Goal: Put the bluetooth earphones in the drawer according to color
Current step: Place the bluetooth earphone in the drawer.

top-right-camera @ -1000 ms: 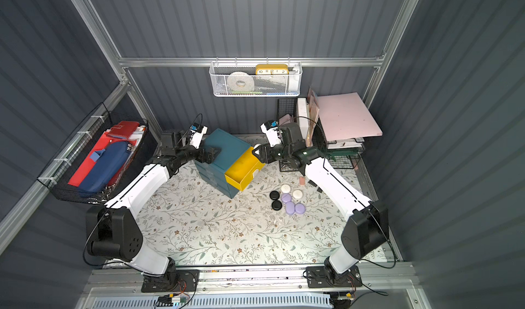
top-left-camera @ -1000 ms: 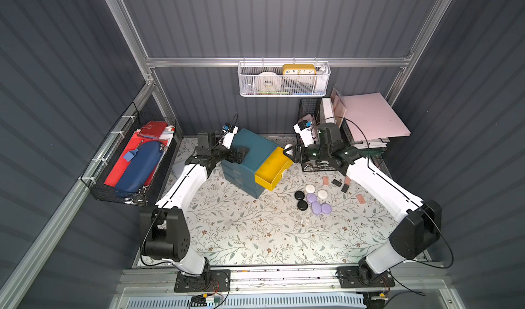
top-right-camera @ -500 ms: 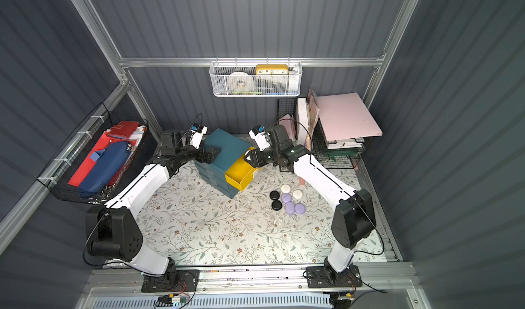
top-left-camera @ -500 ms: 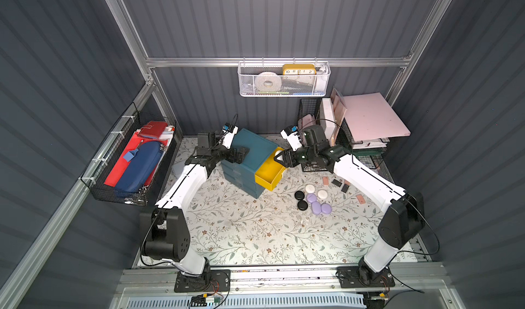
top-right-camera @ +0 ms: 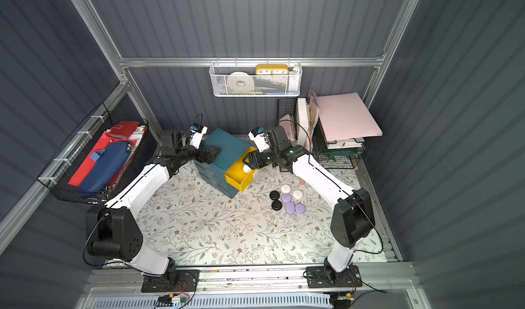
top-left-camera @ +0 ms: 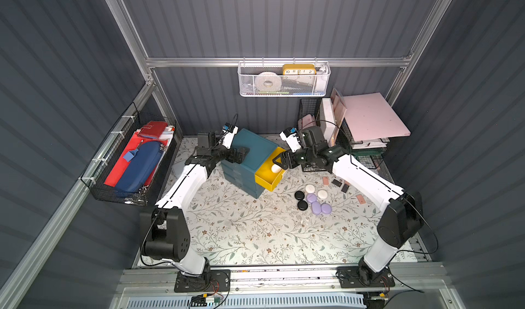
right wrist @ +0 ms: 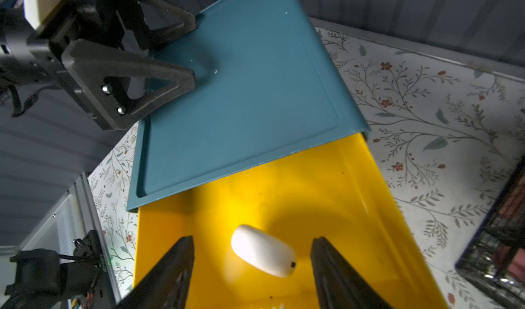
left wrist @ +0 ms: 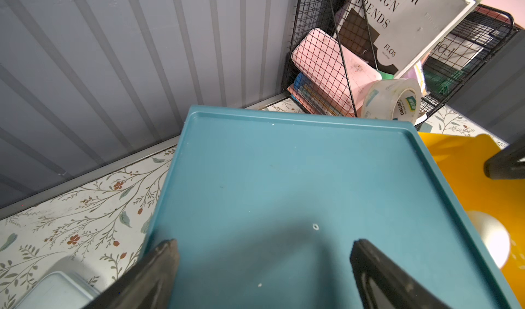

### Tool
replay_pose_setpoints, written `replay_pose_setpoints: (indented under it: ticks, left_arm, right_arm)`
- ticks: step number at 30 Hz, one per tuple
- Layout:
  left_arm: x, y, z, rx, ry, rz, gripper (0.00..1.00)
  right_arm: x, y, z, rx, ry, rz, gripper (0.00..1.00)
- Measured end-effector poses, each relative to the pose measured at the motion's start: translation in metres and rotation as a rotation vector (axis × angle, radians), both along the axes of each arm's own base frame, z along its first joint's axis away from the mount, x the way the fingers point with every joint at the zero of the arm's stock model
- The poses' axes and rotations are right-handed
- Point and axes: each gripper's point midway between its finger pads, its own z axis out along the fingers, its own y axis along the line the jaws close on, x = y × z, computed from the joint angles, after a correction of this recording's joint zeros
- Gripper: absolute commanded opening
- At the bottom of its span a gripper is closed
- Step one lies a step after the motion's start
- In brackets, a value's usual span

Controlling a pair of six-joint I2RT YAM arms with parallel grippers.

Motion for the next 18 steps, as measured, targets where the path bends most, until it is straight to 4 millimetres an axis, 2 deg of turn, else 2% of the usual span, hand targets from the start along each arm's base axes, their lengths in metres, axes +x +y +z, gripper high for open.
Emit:
replay_pose_setpoints:
  ticks: [9, 14, 18]
  left_arm:
    - [0.0, 0.0, 0.0, -0.001, 0.0, -0.002, 0.99]
    - [0.0, 0.0, 0.0, -0.001, 0.0, -0.002, 0.99]
    - [0.0, 0.0, 0.0, -0.001, 0.0, -0.002, 0.99]
  right_arm:
    - [0.006, -0.008, 0.01, -0.006, -0.069, -0.049, 0.76]
    - [0.004, -0.028, 0.045, 0.007, -0.171, -0.121, 0.81]
    - [0.007, -0.059, 0.08, 0.029, -0.251, -0.212, 0.81]
